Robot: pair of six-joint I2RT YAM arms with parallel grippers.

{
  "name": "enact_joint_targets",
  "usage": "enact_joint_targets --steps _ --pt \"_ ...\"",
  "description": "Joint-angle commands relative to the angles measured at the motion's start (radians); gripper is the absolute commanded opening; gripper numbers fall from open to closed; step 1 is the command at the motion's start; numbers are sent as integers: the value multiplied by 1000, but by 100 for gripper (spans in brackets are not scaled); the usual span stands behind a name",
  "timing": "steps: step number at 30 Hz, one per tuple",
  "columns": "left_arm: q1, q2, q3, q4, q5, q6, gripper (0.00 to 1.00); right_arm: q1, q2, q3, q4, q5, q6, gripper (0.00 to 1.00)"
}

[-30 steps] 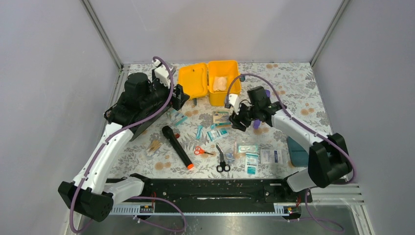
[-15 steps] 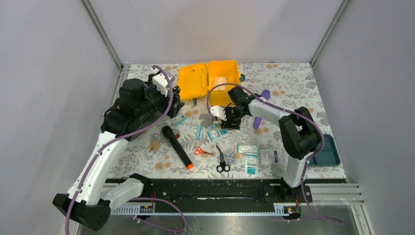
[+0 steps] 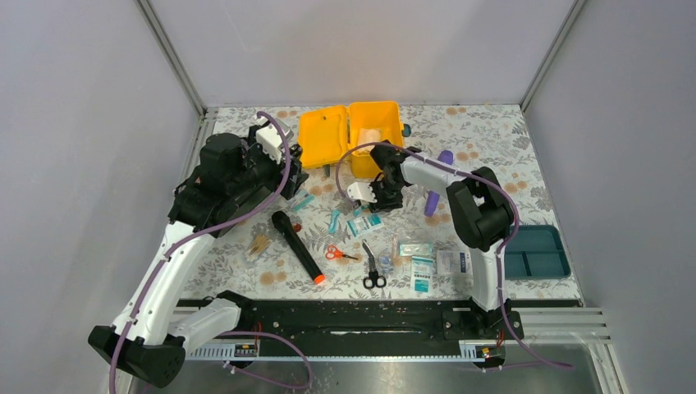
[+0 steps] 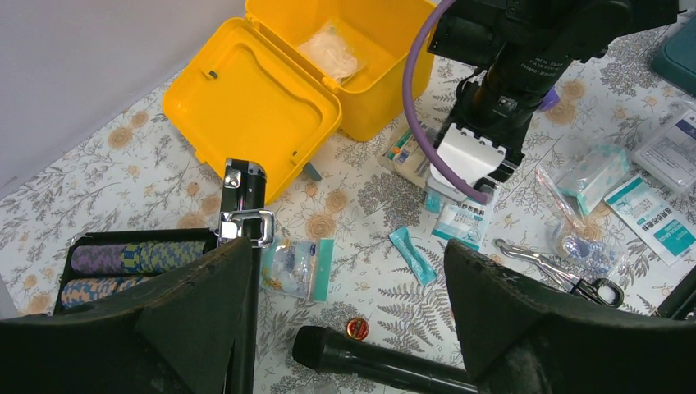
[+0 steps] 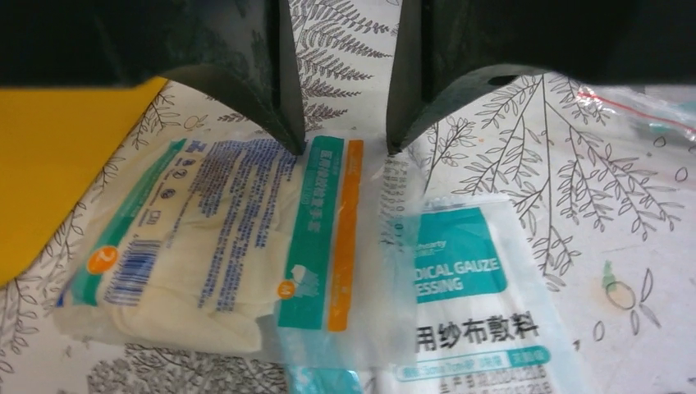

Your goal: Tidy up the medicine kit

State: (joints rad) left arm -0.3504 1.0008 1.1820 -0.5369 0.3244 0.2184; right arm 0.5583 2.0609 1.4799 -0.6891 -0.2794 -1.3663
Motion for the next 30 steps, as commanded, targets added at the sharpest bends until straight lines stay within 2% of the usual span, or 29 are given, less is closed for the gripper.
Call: enact_joint_targets --steps 1,7,8,12,14,15,18,22,30 --pt "-1 -19 -20 40 -19 10 87 26 18 -2 -75 36 -82 39" --pt "-1 -13 -26 55 -19 1 87 29 -42 -27 -76 25 -47 3" --pt "-1 -14 -26 55 -19 2 87 28 -59 -43 -75 17 -40 0" --pt "-1 -16 -32 55 -19 2 87 28 -208 -134 -37 -44 -5 0" --pt "-1 -13 -32 56 -15 0 87 28 -242 -153 -29 -75 19 25" --pt "0 -10 -30 57 -14 -3 87 29 -244 -150 -14 -85 45 34" --pt "-1 -2 -23 58 -14 -12 87 30 -203 -88 18 -100 156 50" --pt "-1 -5 -9 46 -20 -10 87 45 -121 14 19 -109 260 57" --pt "0 -13 16 24 -56 14 87 110 -40 45 41 -71 298 62"
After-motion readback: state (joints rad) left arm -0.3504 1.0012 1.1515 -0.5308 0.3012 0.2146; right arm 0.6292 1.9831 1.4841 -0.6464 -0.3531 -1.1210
